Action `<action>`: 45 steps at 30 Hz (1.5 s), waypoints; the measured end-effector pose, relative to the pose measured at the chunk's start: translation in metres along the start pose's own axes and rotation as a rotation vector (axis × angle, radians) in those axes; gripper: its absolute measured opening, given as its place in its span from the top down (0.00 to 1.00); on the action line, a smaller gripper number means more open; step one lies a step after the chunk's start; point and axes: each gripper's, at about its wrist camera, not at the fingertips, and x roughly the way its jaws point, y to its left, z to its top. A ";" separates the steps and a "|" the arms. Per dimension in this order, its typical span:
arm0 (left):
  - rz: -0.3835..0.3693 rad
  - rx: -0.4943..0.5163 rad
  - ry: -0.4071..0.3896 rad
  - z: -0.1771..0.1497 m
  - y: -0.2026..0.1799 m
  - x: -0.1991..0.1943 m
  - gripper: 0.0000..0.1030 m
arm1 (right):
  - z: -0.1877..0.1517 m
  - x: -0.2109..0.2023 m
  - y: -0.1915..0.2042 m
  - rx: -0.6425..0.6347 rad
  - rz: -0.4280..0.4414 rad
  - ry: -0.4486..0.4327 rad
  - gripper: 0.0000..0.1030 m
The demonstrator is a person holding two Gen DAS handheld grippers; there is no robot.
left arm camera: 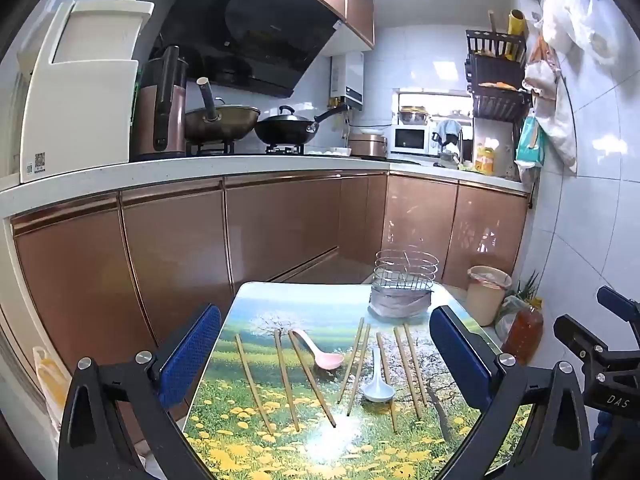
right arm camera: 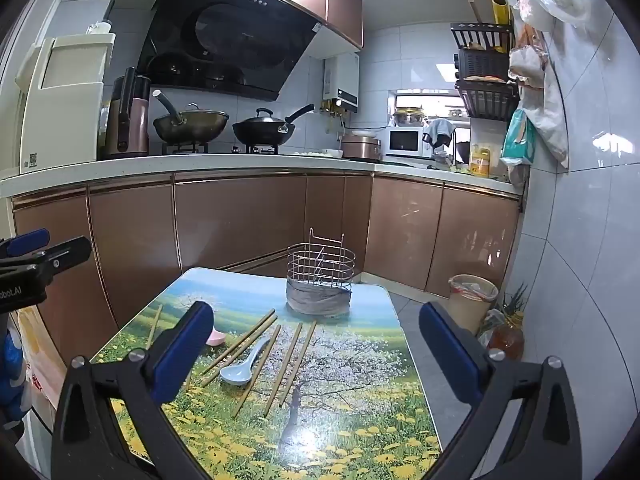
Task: Organize utensils
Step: 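Move both tools down toward the bamboo chopsticks on the table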
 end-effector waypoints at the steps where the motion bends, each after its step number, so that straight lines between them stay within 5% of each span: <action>1: 0.003 -0.002 -0.001 0.000 0.000 0.000 0.00 | 0.000 0.000 0.000 0.000 0.000 -0.007 0.00; 10: 0.032 0.007 -0.008 -0.008 -0.012 -0.001 0.00 | 0.001 -0.012 -0.001 0.019 0.002 -0.031 0.00; 45: 0.043 0.066 0.124 -0.014 -0.011 0.067 0.00 | -0.012 0.059 -0.016 0.056 0.013 0.076 0.00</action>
